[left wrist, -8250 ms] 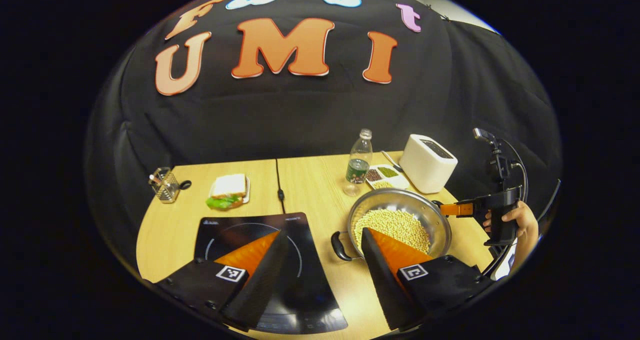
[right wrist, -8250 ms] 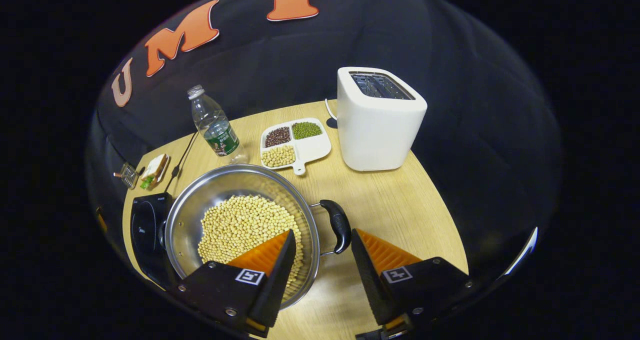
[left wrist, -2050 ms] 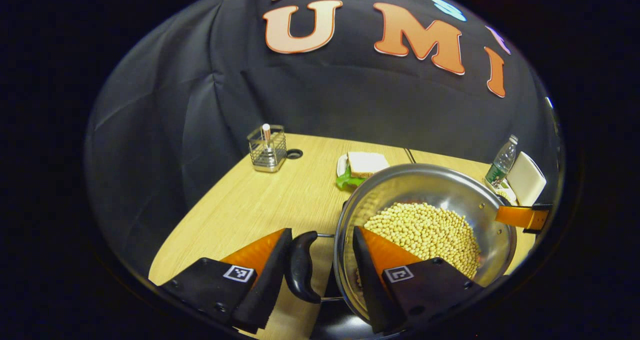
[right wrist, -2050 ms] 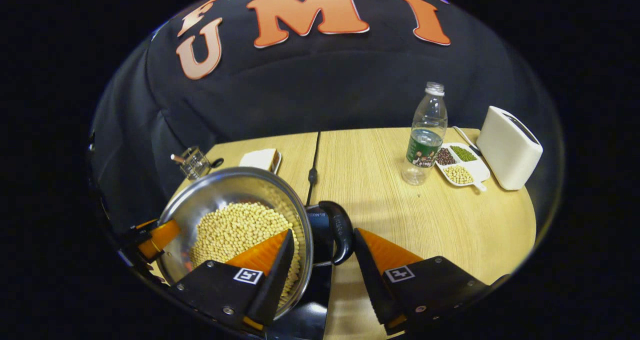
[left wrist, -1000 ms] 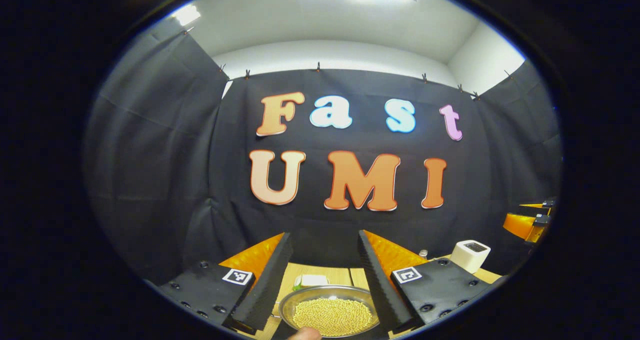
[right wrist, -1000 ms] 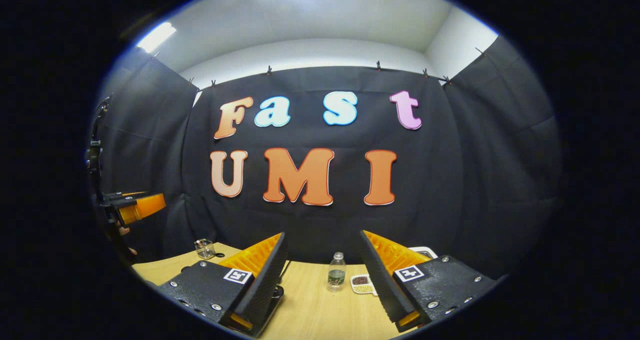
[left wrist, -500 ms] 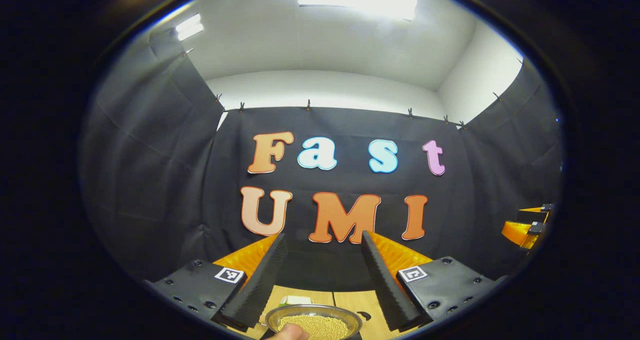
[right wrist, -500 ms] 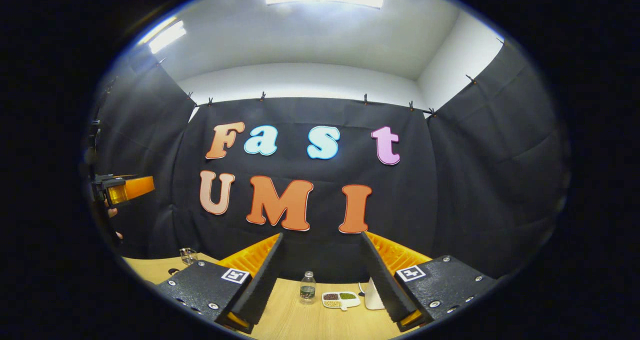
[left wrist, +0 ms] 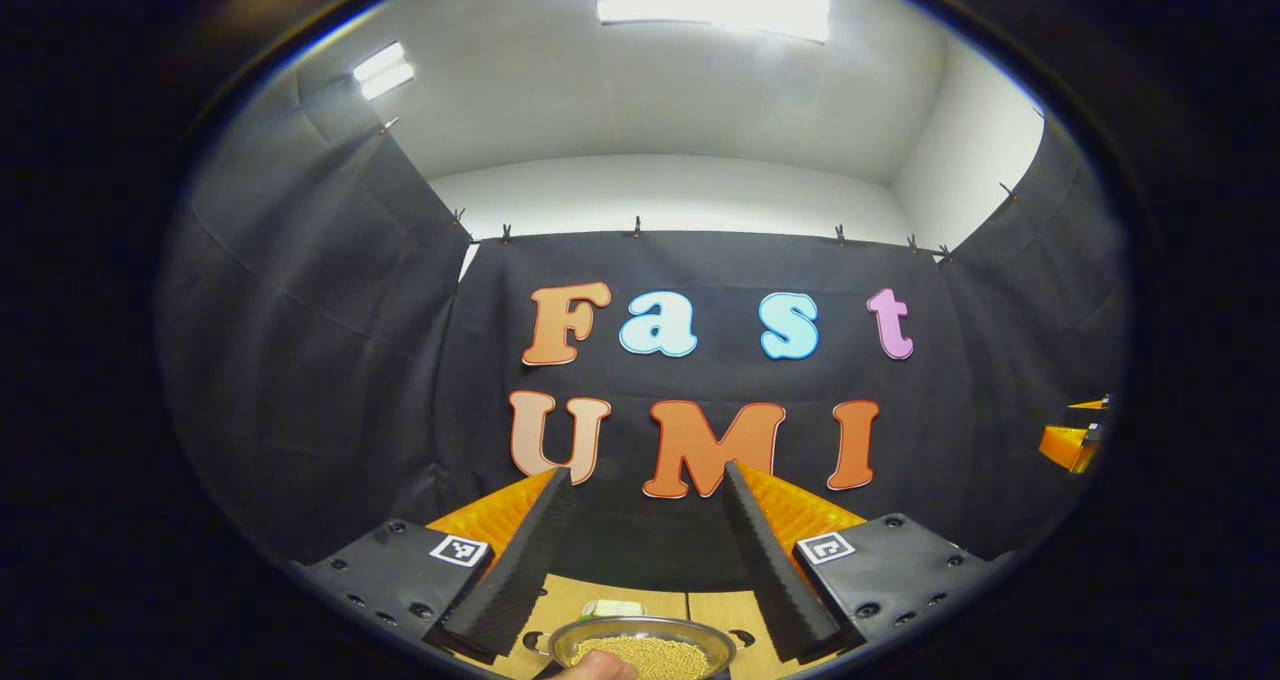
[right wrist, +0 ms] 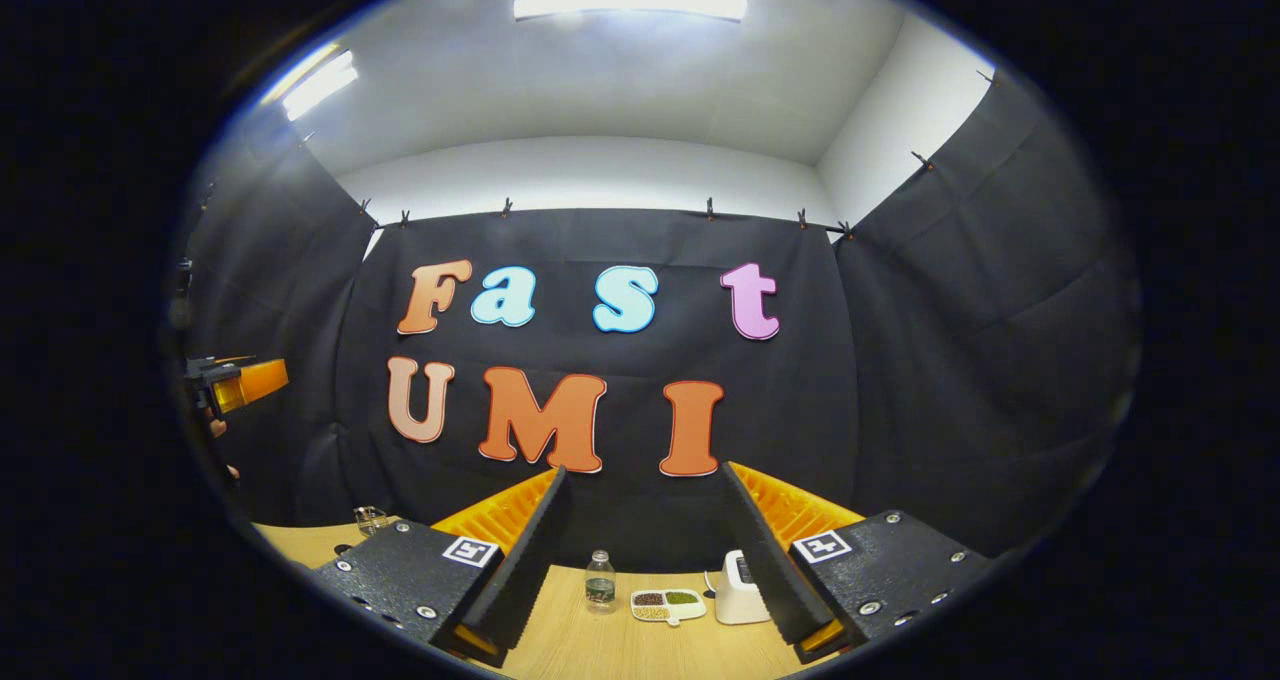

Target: First push the handle of the pot to place it horizontally, then grasp the pot with both hands and set it on the induction cooktop.

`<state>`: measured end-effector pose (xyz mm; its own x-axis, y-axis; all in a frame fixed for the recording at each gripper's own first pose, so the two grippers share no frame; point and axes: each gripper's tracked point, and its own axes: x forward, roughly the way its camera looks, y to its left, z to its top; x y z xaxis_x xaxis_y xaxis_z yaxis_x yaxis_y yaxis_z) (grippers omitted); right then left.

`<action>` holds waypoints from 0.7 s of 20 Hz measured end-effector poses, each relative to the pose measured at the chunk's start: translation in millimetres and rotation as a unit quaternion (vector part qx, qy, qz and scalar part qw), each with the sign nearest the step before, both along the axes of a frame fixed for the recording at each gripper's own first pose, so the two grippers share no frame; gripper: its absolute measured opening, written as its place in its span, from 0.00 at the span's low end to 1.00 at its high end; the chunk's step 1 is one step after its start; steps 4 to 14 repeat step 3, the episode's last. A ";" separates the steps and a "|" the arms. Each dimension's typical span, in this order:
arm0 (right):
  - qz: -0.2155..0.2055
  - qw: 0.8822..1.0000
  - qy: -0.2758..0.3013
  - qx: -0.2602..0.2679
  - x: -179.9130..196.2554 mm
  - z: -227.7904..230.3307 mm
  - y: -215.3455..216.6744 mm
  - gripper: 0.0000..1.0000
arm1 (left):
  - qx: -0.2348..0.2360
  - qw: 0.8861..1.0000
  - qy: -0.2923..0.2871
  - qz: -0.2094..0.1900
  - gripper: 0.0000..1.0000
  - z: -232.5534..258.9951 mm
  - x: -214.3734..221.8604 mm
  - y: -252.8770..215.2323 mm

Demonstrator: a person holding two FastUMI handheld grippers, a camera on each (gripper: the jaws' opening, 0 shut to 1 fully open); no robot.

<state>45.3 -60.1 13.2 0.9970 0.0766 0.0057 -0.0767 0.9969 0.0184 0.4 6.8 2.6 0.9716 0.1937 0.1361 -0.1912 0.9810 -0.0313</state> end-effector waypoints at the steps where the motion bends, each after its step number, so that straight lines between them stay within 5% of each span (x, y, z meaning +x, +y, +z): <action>1: -0.001 1.000 -0.002 -0.002 -0.2 2.6 -0.4 0.92 | -0.002 1.000 -0.003 -0.002 0.96 1.9 1.2 1.0; 14: -0.007 1.000 -0.003 -0.005 -1.9 5.9 -4.5 0.92 | 0.000 1.000 -0.005 -0.002 0.96 0.8 -0.9 0.4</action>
